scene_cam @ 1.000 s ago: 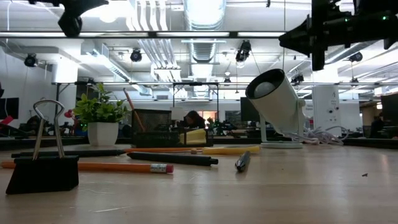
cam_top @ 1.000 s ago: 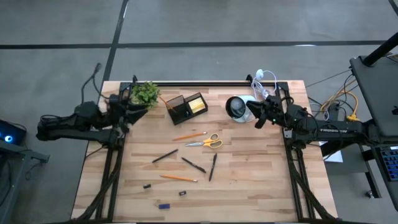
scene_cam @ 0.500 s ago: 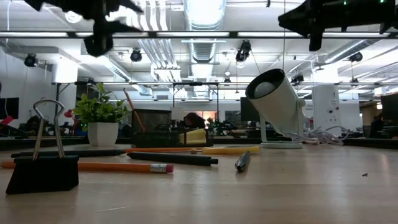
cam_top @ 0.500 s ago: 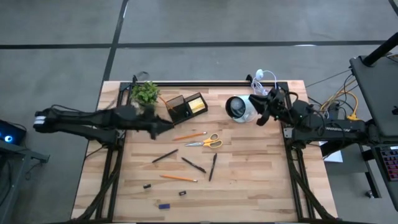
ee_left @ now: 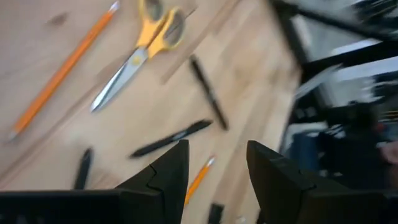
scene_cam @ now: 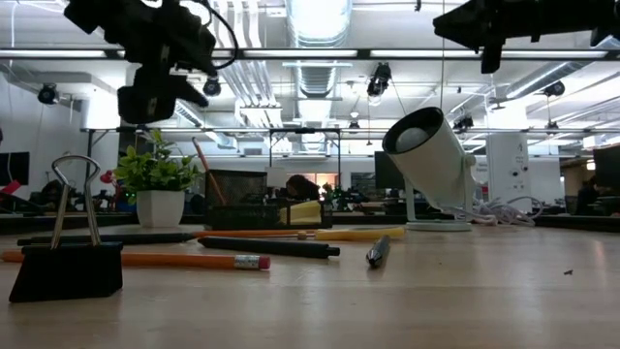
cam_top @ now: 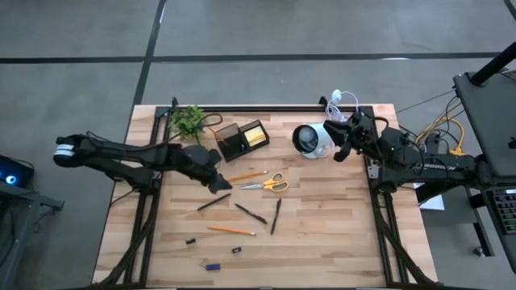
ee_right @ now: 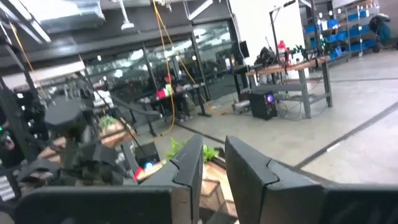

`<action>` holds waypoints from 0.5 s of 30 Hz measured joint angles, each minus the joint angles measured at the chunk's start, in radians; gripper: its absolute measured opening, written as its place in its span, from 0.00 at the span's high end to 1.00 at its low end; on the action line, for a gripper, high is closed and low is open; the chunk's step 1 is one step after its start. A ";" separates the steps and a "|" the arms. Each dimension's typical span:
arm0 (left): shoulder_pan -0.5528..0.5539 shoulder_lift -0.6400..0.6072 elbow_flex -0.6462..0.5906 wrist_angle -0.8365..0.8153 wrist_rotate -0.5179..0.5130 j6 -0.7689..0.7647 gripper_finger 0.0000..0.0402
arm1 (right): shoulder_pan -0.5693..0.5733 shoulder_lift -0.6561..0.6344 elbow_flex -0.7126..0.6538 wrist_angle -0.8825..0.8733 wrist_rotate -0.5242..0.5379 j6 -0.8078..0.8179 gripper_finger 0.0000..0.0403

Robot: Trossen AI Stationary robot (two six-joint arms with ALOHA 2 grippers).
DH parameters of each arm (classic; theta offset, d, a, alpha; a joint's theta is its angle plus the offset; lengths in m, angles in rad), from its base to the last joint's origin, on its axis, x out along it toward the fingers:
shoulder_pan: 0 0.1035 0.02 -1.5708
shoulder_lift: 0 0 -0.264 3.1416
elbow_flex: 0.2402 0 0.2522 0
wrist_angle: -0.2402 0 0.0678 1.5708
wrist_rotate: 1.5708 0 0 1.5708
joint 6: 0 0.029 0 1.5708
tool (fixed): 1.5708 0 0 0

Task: Pick and place office supplies into organizer
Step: Put the left black pen into the black desk organizer

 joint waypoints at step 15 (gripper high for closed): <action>-0.043 0.234 0.105 -0.268 0.082 0.103 0.64 | 0.000 0.000 0.002 -0.058 0.000 0.032 0.85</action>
